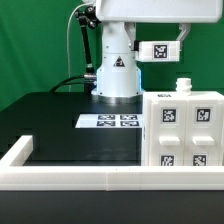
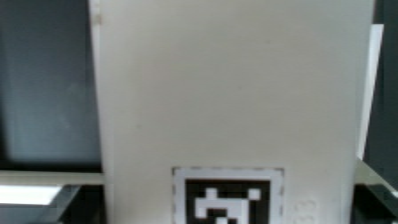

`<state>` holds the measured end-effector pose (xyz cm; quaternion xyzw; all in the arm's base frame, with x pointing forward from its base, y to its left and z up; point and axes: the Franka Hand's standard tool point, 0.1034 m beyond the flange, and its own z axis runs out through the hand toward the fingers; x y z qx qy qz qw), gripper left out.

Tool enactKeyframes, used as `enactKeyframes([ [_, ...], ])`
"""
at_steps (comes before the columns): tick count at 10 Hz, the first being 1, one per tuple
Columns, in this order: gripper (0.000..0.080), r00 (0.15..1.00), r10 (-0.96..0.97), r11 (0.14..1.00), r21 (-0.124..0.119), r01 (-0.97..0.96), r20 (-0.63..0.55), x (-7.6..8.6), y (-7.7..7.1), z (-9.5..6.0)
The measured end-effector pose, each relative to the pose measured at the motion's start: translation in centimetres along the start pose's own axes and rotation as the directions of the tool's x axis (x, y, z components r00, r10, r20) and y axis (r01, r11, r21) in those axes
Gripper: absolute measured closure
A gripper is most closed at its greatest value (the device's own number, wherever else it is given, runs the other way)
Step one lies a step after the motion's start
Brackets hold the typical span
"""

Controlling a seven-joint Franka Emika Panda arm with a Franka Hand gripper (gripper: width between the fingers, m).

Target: Assemble cabinet

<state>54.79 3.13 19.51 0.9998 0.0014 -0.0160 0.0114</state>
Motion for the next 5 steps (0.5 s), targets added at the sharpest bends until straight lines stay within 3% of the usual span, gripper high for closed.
enactKeyframes([
  [5,0.0236,1.000,-0.007,1.000,-0.002,0.007,0.005,0.24,-0.23,0.24],
])
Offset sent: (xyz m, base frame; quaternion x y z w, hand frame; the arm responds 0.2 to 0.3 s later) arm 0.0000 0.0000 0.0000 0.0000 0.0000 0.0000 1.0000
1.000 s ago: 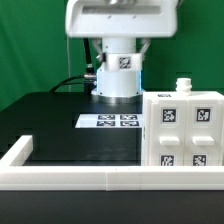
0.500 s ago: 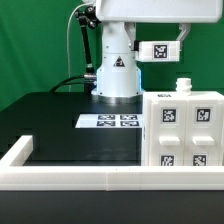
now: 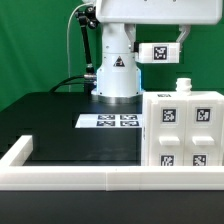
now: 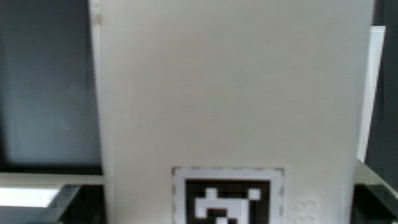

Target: Assemble cabinet

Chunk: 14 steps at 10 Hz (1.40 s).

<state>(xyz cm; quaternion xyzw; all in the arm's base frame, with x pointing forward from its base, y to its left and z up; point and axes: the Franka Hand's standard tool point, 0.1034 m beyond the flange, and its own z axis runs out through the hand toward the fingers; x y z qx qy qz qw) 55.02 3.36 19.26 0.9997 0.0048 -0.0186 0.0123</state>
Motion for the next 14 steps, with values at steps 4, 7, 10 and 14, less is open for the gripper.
enactKeyframes([
  [4,0.0236,0.999,-0.038,0.999,-0.011,0.037,-0.020,5.0,-2.3,0.1],
  [7,0.0236,0.998,-0.050,0.999,-0.014,0.049,-0.023,5.9,-3.2,1.2],
  [10,0.0236,0.998,-0.051,0.999,-0.014,0.051,-0.035,5.9,-3.3,1.6],
  [14,0.0236,0.997,-0.060,0.998,-0.015,0.060,-0.038,6.2,-3.3,1.6],
])
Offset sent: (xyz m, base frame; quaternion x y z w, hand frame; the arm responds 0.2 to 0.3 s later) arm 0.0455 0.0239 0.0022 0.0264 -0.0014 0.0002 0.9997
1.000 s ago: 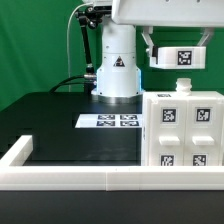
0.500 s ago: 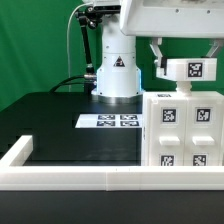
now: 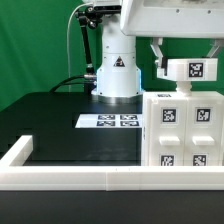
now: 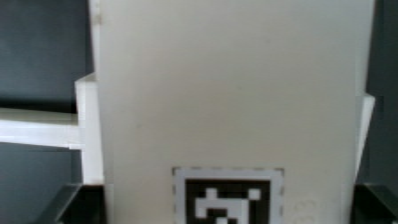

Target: Assemble cabinet

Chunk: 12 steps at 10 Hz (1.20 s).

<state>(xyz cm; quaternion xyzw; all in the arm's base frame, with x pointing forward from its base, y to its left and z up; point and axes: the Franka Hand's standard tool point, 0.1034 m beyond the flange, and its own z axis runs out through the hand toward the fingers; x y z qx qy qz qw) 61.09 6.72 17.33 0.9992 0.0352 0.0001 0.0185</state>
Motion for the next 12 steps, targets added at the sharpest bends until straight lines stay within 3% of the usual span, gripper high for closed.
enactKeyframes([
  [4,0.0236,1.000,-0.015,1.000,-0.005,0.015,-0.009,0.9,-0.1,1.1],
  [9,0.0236,0.998,-0.010,1.000,-0.001,0.010,-0.063,0.9,-0.1,1.1],
  [10,0.0089,0.998,-0.010,1.000,-0.001,0.010,-0.061,0.9,-0.1,1.2],
  [11,0.0089,0.998,-0.010,1.000,-0.002,0.010,-0.061,0.9,-0.1,1.2],
  [12,0.0027,0.998,-0.010,1.000,-0.002,0.010,-0.060,0.9,-0.1,1.3],
])
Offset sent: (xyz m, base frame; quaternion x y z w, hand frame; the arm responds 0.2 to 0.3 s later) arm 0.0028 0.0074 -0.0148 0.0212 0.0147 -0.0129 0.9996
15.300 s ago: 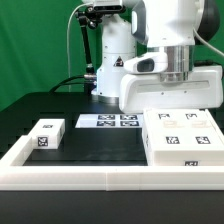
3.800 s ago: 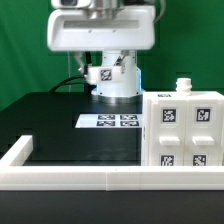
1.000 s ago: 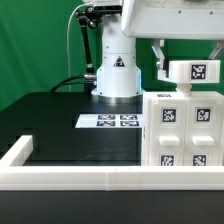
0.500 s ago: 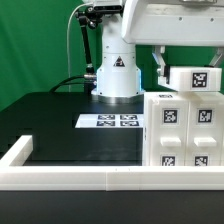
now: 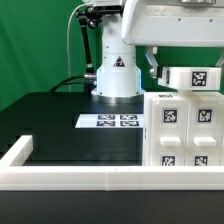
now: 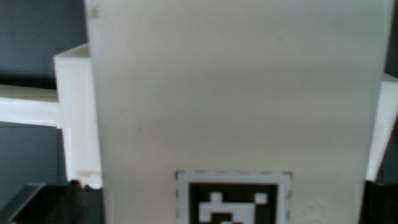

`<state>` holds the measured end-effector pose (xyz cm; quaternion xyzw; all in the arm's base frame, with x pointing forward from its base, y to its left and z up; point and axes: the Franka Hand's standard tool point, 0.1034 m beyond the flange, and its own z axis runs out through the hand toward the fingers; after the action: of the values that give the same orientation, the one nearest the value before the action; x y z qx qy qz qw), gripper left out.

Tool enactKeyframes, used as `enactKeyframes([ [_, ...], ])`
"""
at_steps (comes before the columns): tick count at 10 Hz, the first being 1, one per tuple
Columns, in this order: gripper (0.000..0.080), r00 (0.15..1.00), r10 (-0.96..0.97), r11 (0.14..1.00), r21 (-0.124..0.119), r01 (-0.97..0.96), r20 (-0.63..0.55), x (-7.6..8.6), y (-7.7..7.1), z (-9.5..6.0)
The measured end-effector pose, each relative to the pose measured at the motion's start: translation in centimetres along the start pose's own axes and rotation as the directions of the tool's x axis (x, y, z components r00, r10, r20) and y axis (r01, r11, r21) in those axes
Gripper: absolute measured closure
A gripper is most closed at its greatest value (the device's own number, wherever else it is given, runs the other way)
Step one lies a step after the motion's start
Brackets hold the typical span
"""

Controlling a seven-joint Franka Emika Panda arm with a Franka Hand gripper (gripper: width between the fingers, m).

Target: Assemble cabinet

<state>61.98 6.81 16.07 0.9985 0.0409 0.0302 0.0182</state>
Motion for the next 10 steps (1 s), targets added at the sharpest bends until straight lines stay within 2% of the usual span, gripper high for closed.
enactKeyframes([
  [4,0.0001,1.000,-0.006,1.000,0.000,0.006,-0.018,0.21,0.13,-0.07],
  [5,0.0003,0.996,-0.009,1.000,0.001,0.009,-0.083,0.55,0.37,-0.44],
  [6,0.0003,0.993,-0.010,1.000,0.004,0.011,-0.120,0.04,0.23,-0.36],
  [10,0.0003,0.994,-0.007,1.000,0.005,0.008,-0.108,-0.36,0.37,-0.11],
])
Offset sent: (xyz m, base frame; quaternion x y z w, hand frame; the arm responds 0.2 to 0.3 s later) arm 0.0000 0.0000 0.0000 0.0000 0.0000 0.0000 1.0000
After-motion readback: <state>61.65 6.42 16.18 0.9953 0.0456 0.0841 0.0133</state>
